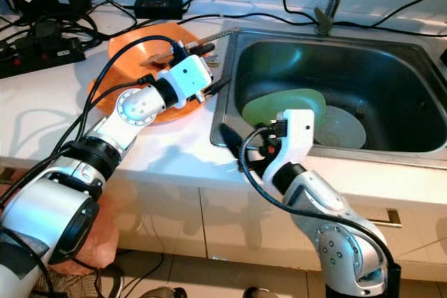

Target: Kitchen organization

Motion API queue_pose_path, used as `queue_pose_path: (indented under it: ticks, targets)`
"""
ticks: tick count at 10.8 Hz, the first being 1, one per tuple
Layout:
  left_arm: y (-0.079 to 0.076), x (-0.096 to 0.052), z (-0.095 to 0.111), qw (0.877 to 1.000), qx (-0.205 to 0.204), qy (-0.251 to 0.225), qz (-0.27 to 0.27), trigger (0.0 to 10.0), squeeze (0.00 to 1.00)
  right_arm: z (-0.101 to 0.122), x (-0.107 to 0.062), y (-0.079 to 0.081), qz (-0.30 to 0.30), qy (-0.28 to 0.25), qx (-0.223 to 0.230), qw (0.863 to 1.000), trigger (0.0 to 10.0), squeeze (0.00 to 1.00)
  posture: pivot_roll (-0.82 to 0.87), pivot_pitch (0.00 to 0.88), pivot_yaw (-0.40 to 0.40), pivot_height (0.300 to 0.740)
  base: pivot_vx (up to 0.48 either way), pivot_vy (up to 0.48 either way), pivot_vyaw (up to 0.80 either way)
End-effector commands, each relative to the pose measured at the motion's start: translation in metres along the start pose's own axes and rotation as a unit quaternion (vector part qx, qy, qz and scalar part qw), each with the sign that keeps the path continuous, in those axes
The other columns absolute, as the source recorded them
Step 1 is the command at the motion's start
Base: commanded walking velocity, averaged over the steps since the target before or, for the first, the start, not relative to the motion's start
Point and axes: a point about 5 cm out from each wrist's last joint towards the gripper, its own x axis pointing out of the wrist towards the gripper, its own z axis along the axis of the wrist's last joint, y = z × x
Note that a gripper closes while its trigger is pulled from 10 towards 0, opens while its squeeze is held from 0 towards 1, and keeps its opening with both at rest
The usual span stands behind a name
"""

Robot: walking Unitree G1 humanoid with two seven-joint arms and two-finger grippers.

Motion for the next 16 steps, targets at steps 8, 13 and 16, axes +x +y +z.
queue_pose_path:
  ticks: [8,13,16]
  targets:
    - [0.0009,0.0049,0.007,1.0,-0.001,-0.018,-0.023,0.0,0.0,0.0043,-0.0016,-0.0065,-0.016,-0.008,-0.008,1.0,10.0,0.0,-0.06,0.105,-0.014,0.74,0.0,0.0,0.0]
    - [0.0018,0.0037,0.0046,1.0,0.0,-0.011,-0.024,0.0,0.0,0.004,-0.0011,-0.008,-0.019,-0.008,-0.009,1.0,10.0,0.0,-0.06,0.103,-0.015,0.74,0.0,0.0,0.0]
    - [0.0024,0.0035,0.0045,1.0,0.001,-0.011,-0.023,0.0,0.0,0.0029,-0.0008,-0.0091,-0.02,-0.009,-0.01,1.0,10.0,0.0,-0.06,0.093,-0.018,0.74,0.0,0.0,0.0]
